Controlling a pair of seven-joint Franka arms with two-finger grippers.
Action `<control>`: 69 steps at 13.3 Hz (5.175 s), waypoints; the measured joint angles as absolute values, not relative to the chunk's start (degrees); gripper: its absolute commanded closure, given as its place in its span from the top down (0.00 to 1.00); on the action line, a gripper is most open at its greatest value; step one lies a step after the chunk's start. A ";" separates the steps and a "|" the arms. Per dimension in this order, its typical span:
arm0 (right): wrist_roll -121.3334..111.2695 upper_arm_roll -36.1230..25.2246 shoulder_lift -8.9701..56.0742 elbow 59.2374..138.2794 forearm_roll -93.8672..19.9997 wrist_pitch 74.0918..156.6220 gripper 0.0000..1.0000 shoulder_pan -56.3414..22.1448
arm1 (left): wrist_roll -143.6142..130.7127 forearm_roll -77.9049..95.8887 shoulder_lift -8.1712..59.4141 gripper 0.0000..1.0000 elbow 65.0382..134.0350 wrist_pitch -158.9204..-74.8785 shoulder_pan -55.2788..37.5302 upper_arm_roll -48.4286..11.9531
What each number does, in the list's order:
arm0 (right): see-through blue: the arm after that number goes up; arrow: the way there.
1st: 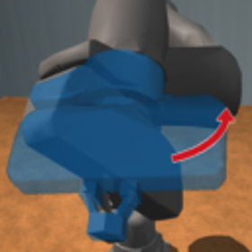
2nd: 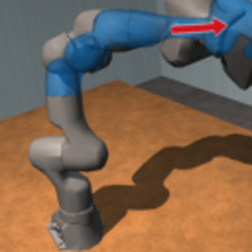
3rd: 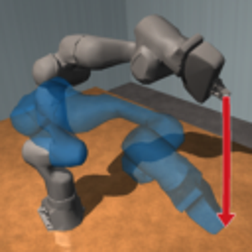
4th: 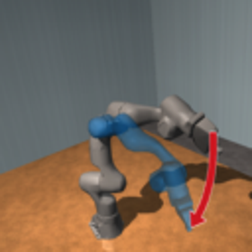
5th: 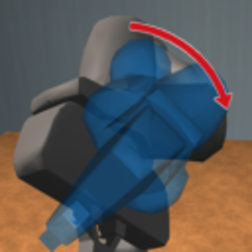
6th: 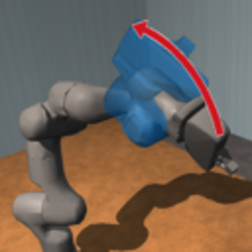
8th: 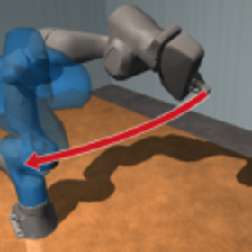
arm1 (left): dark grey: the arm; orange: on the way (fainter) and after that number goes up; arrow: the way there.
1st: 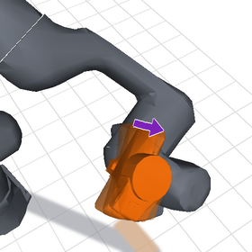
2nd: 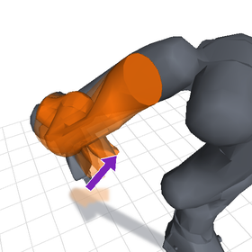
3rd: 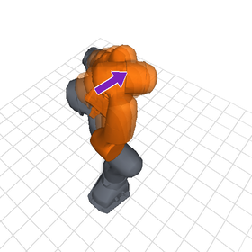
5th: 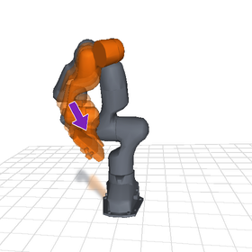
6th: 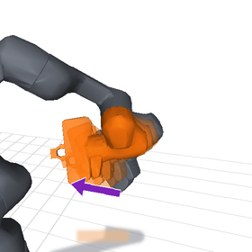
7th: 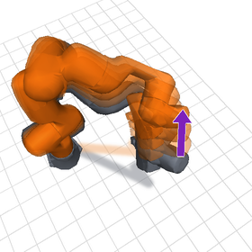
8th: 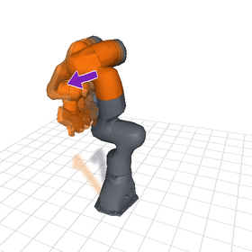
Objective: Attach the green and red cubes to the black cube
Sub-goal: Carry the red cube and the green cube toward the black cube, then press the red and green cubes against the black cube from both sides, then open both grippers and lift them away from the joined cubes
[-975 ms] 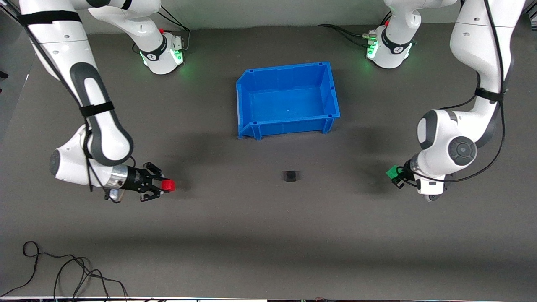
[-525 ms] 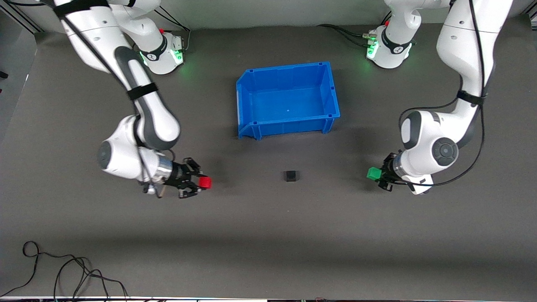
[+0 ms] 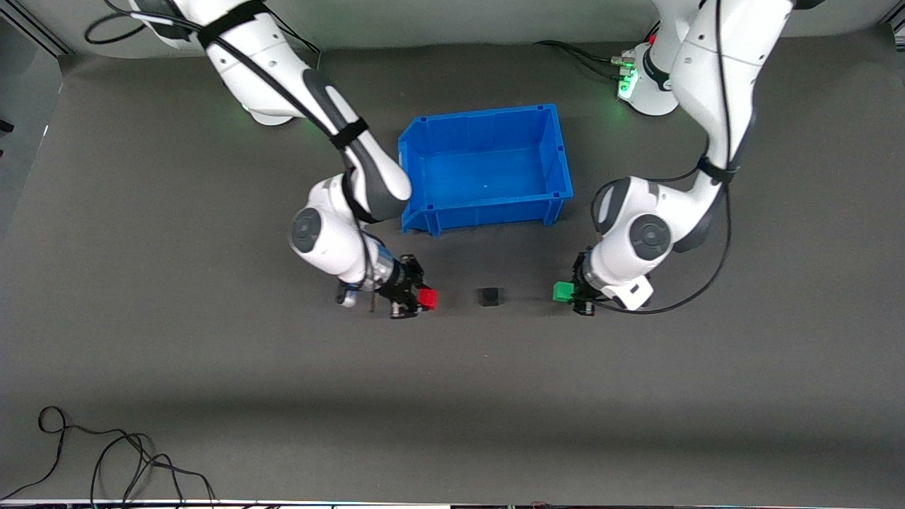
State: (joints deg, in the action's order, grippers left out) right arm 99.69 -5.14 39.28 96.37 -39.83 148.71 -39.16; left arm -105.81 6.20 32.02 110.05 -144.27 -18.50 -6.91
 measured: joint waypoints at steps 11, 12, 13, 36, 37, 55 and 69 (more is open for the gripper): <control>100.11 -5.18 49.66 84.68 -39.21 149.13 0.42 -42.54 | -121.41 4.96 37.63 0.00 102.73 -144.27 -24.97 -6.80; 100.11 -5.18 50.21 84.39 -39.19 149.85 0.42 -42.86 | -122.56 4.94 38.17 0.00 101.73 -144.27 -25.48 -6.78; 100.11 -5.18 50.61 84.22 -39.17 150.53 0.42 -43.24 | -123.59 4.82 38.70 0.00 100.86 -144.27 -25.91 -6.76; 100.11 -5.25 51.80 82.81 -39.15 152.72 0.16 -45.00 | -128.84 0.24 42.27 0.00 95.63 -141.30 -27.35 -6.25; 100.11 -5.25 52.00 82.82 -39.15 153.38 0.24 -45.12 | -128.85 0.22 42.27 0.00 95.61 -141.23 -27.36 -6.25; 100.11 -6.46 52.88 81.89 -39.03 154.77 1.00 -45.97 | -128.94 0.05 42.27 1.00 95.57 -141.06 -27.45 -6.25; 69.81 -34.79 29.23 80.51 -26.54 99.13 1.00 -45.12 | -100.48 -1.31 24.23 1.00 93.82 -111.50 -16.68 -4.49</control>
